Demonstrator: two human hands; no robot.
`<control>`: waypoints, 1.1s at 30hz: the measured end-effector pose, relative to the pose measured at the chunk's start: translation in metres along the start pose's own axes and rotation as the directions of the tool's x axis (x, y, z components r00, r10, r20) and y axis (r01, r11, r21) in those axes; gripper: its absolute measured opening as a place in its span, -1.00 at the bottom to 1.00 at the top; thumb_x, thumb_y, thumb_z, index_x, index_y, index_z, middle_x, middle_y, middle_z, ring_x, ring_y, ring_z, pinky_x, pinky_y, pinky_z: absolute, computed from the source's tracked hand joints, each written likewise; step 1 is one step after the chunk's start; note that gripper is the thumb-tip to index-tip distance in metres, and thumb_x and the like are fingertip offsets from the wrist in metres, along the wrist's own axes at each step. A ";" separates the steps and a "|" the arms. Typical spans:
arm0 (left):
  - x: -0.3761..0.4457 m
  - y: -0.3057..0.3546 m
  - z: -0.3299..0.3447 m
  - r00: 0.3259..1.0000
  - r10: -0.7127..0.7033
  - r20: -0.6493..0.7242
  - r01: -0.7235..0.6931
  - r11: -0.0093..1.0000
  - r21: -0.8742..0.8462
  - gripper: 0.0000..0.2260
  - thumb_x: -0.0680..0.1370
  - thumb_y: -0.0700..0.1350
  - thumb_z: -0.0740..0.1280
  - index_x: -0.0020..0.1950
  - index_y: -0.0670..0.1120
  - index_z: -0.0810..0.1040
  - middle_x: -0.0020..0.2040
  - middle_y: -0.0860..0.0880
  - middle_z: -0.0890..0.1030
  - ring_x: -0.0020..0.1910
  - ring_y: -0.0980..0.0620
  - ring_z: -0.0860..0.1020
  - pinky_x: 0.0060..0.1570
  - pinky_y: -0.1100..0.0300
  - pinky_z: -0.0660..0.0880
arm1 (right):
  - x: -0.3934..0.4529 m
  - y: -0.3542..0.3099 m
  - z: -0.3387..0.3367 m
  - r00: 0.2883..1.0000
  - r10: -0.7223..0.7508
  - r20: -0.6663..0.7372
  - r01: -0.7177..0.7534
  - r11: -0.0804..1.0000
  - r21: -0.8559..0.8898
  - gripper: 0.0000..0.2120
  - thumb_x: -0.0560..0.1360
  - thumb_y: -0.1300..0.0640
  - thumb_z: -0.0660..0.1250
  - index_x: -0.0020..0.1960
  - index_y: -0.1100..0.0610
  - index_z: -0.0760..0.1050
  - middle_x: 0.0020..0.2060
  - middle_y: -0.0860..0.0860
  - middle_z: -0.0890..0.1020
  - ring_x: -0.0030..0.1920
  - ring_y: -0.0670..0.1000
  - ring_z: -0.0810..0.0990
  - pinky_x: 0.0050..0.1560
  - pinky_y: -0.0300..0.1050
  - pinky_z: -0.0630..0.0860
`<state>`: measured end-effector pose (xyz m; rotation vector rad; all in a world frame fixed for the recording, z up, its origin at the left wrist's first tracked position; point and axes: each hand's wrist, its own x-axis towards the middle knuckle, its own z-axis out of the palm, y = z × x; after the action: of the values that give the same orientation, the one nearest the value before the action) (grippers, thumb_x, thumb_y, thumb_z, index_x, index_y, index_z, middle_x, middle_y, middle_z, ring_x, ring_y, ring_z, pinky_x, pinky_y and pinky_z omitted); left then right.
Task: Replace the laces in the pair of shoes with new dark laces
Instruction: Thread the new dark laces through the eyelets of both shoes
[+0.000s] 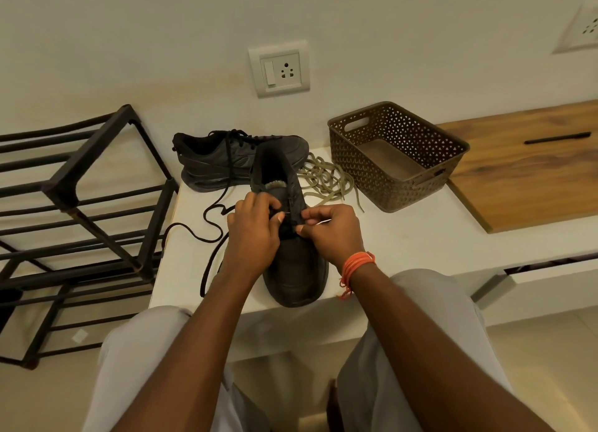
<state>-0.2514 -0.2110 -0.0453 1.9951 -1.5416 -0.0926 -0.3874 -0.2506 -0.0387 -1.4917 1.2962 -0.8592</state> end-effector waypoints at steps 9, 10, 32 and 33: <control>-0.005 0.010 0.011 0.980 -0.152 -0.127 0.161 0.985 0.061 -0.90 0.58 -0.08 0.31 0.04 -0.02 0.59 0.19 -0.12 0.33 0.23 -0.11 0.26 0.11 0.09 0.16 | 0.002 0.001 0.002 1.000 -0.004 -0.012 0.004 1.000 0.017 -0.69 0.37 0.27 0.51 0.10 0.20 0.64 -0.10 0.08 0.69 -0.07 -0.01 0.64 0.14 -0.09 0.57; -0.004 0.012 0.012 0.979 -0.168 -0.119 0.174 0.984 0.044 -0.90 0.58 -0.07 0.31 0.04 -0.03 0.59 0.20 -0.12 0.32 0.24 -0.11 0.26 0.10 0.10 0.14 | 0.002 0.001 0.002 1.000 -0.015 -0.015 0.015 1.000 0.013 -0.70 0.37 0.26 0.51 0.10 0.20 0.65 -0.08 0.09 0.69 -0.05 -0.01 0.64 0.14 -0.11 0.57; -0.013 0.005 -0.017 0.978 -0.181 0.103 0.155 0.963 0.221 -0.44 0.39 0.33 0.38 0.36 0.29 0.37 0.53 -0.02 0.12 0.49 -0.10 0.09 0.38 -0.14 0.07 | 0.014 -0.025 -0.043 0.958 -0.220 0.184 0.134 0.911 0.390 -0.83 0.65 0.24 0.08 -0.08 0.16 0.39 -0.37 0.00 0.41 -0.41 -0.09 0.38 -0.30 -0.18 0.46; -0.013 0.004 -0.019 0.978 -0.183 0.105 0.155 0.961 0.228 -0.43 0.38 0.34 0.38 0.36 0.30 0.38 0.53 -0.02 0.12 0.49 -0.10 0.08 0.38 -0.14 0.06 | 0.015 -0.018 -0.053 0.929 -0.188 0.319 0.214 0.975 -0.050 -0.86 0.64 0.21 0.12 -0.04 0.16 0.42 -0.33 -0.01 0.46 -0.36 -0.08 0.42 -0.28 -0.19 0.45</control>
<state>-0.2513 -0.1915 -0.0315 2.3340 -1.5088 -0.1236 -0.4281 -0.2765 -0.0070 -1.7707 0.9667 -0.6677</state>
